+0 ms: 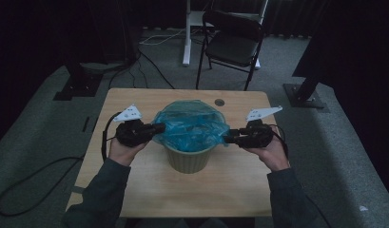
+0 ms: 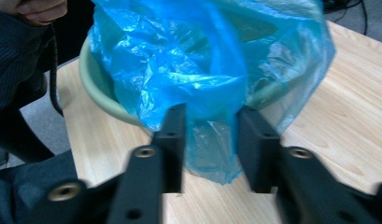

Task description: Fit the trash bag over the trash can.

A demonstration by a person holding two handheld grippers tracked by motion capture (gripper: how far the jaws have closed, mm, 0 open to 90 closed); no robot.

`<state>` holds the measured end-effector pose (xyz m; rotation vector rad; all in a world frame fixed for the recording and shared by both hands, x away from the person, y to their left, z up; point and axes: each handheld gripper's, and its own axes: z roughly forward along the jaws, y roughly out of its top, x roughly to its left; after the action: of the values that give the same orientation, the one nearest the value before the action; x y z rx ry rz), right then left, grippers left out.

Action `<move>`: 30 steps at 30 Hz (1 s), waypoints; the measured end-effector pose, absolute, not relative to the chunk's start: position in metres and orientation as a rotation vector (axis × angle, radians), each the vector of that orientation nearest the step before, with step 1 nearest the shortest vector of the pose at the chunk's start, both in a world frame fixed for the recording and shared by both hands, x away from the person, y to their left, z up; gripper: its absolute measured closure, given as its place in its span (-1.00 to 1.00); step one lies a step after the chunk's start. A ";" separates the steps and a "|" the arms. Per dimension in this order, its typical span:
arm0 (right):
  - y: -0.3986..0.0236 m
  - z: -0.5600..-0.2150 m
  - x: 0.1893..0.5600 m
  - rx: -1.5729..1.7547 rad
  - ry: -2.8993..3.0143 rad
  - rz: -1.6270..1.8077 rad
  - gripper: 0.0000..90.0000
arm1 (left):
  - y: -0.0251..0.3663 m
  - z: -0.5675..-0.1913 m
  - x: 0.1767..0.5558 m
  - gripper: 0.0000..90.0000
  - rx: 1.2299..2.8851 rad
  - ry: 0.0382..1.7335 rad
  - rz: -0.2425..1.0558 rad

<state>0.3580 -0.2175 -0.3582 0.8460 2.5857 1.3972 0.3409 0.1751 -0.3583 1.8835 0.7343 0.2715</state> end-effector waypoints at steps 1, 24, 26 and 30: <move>-0.216 -0.359 0.357 0.841 2.594 1.405 0.66 | 0.175 -0.360 0.339 0.98 1.884 0.732 0.273; -0.198 -0.386 0.344 0.731 2.781 1.354 0.98 | 0.184 -0.394 0.303 1.00 1.940 0.695 0.248; -0.194 -0.388 0.343 0.711 2.792 1.352 0.98 | 0.184 -0.397 0.302 1.00 1.940 0.688 0.234; -0.187 -0.389 0.343 0.672 2.812 1.355 0.98 | 0.177 -0.403 0.299 1.00 1.965 0.649 0.223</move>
<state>0.3426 -0.1870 -0.3886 0.6716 2.8117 1.3555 0.2992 0.1769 -0.4033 1.9646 0.6488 0.2227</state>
